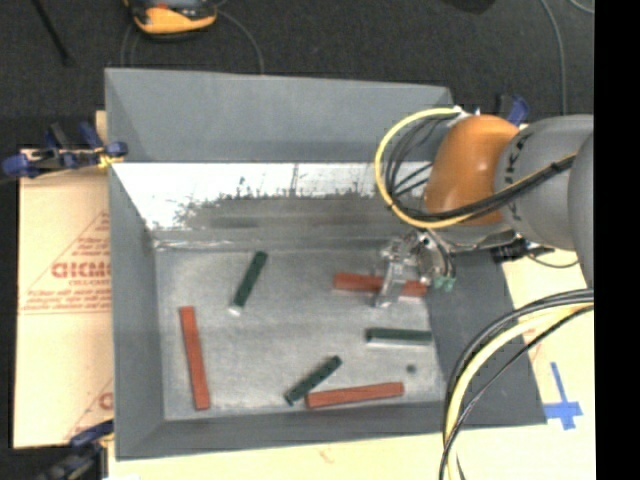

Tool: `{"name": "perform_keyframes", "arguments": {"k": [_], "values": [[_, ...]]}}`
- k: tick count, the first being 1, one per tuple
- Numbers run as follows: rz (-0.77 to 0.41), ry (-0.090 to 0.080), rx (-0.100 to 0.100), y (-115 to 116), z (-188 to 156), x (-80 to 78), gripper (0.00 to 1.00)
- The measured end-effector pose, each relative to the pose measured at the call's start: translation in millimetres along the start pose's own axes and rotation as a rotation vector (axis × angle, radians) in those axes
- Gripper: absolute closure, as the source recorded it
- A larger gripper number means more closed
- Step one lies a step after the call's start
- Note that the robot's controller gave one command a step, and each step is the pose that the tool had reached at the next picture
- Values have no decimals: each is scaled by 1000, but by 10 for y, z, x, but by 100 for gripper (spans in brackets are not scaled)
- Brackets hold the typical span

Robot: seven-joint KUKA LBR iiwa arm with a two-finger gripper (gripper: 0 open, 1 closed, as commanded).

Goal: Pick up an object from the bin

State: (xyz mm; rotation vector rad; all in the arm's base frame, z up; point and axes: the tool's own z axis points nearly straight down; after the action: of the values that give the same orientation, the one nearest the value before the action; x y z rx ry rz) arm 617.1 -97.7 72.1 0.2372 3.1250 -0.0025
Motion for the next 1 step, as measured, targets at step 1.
{"name": "perform_keyframes", "arguments": {"k": [1], "values": [[0, 0, 0, 0, -1, -1, 100]]}}
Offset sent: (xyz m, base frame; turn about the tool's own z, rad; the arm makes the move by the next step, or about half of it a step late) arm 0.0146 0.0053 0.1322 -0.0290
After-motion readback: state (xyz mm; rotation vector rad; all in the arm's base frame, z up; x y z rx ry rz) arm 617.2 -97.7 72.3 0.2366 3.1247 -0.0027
